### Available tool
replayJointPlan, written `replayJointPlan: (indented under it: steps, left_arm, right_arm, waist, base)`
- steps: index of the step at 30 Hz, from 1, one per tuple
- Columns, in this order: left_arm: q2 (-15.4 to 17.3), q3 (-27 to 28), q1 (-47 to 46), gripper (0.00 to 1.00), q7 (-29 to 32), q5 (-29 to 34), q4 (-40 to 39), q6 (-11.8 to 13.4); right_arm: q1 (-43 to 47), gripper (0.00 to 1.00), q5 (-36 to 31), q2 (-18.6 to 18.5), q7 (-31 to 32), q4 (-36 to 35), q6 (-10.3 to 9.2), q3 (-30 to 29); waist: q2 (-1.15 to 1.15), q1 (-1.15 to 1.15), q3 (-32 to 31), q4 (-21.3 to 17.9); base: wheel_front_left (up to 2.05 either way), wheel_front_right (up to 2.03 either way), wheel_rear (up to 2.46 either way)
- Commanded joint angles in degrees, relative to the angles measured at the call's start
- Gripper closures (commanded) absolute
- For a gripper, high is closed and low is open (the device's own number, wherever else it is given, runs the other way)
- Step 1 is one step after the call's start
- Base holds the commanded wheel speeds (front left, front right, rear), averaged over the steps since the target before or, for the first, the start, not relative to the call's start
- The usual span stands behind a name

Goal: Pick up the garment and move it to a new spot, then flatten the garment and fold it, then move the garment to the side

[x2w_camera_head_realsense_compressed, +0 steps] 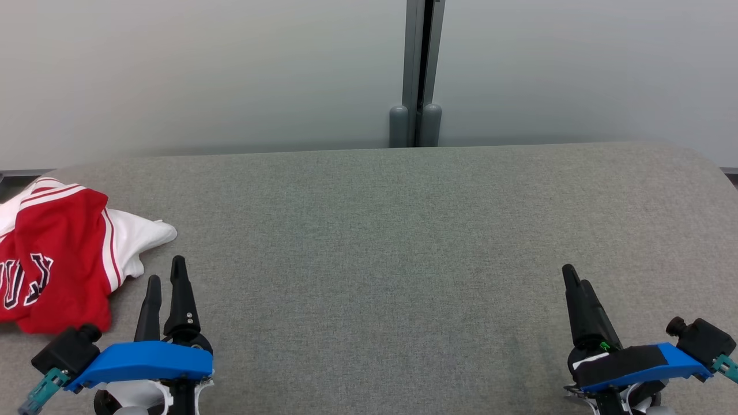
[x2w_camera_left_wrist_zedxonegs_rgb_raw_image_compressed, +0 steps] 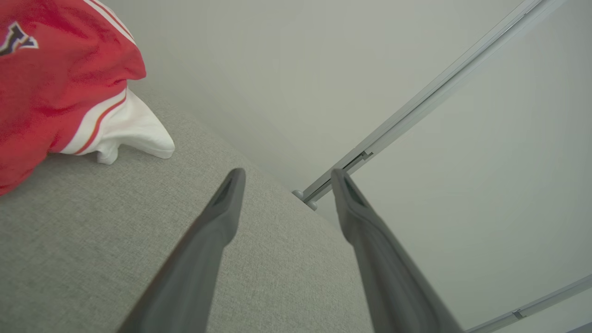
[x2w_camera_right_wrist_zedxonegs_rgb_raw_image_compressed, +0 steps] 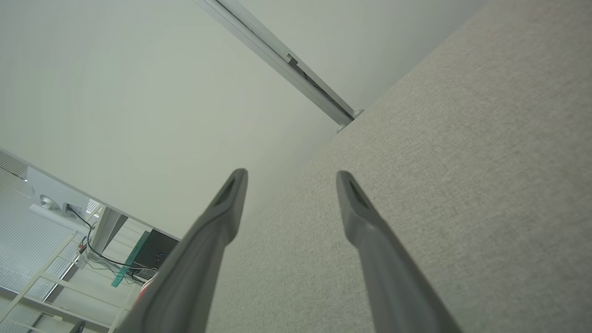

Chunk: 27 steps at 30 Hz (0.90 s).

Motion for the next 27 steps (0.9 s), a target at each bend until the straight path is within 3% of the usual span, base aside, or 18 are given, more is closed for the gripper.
replayJointPlan:
  steps: [1,27]
  left_arm:
    - [0.5,-0.3,-1.6,0.00,-0.6,2.2,-0.6,0.2]
    - [0.6,-2.8,-2.7,0.00,-4.8,22.3,2.4,2.7]
  right_arm:
    - [-1.4,0.00,-1.9,-0.4,-0.7,-1.0,0.07,0.2]
    - [-2.6,0.00,-21.3,-0.6,-4.8,1.6,0.11,1.5]
  waist:
    - [0.00,0.00,0.1,0.0]
    - [0.00,0.00,0.4,0.5]
  base:
    - [0.00,0.00,0.00]
    - [0.00,0.00,0.00]
